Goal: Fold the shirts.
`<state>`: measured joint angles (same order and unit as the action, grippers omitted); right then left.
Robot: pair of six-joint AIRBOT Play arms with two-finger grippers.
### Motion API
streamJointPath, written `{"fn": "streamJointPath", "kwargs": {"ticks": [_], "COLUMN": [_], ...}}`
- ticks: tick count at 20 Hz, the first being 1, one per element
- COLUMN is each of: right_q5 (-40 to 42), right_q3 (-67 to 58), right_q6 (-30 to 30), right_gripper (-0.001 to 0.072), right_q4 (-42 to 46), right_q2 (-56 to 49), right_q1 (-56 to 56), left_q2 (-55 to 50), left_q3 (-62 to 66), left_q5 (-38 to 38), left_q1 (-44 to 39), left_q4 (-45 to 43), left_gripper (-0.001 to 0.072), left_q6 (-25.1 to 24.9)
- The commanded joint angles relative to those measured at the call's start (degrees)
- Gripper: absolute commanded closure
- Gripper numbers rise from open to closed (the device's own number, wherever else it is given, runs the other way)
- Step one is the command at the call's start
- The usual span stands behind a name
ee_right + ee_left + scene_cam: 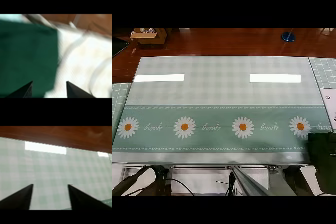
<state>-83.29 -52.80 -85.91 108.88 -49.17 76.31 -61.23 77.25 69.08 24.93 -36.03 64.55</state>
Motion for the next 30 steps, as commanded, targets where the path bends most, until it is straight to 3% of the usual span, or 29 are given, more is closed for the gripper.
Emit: {"fn": "streamJointPath", "kwargs": {"ticks": [1,3,6,10,12,15,20,30], "right_q5": [18.5,20.6,15.8,9.1,4.4,-2.0,-1.9,2.1], "right_q3": [-6.0,-14.6,-27.4,-34.4,-34.5,-34.4,-34.5,-34.4], "right_q6": [5.5,6.7,6.7,5.8,4.2,4.3,4.2,0.8], "right_gripper": [0.0238,0.024,0.024,0.0233,0.0233,0.0232,0.0232,0.0234], "right_q4": [-29.0,-37.8,-36.2,-22.1,-20.3,-20.7,-21.3,-21.9], "right_q2": [-2.4,-8.6,-19.9,-30.3,-33.8,-37.5,-37.7,-37.3], "right_q1": [-6.9,-18.6,-41.3,-65.1,-71.4,-76.0,-76.8,-76.8], "left_q2": [-0.8,-2.1,-5.0,-11.5,-15.2,-19.2,-20.6,-20.7], "left_q3": [0.0,0.0,0.0,0.0,0.0,0.0,0.0,0.0], "left_q5": [-0.8,-3.7,-10.3,-10.0,-7.4,-1.8,-1.0,-1.1], "left_q1": [-1.0,-4.7,-15.3,-32.3,-38.8,-45.0,-46.6,-44.8], "left_q4": [0.0,-0.1,-10.0,-36.0,-45.0,-52.8,-55.6,-55.9], "left_gripper": [0.0064,0.0063,0.0064,0.0064,0.0065,0.0065,0.0063,0.0065], "left_q6": [-1.5,-3.9,-2.1,16.3,22.1,27.8,33.0,33.2]}}
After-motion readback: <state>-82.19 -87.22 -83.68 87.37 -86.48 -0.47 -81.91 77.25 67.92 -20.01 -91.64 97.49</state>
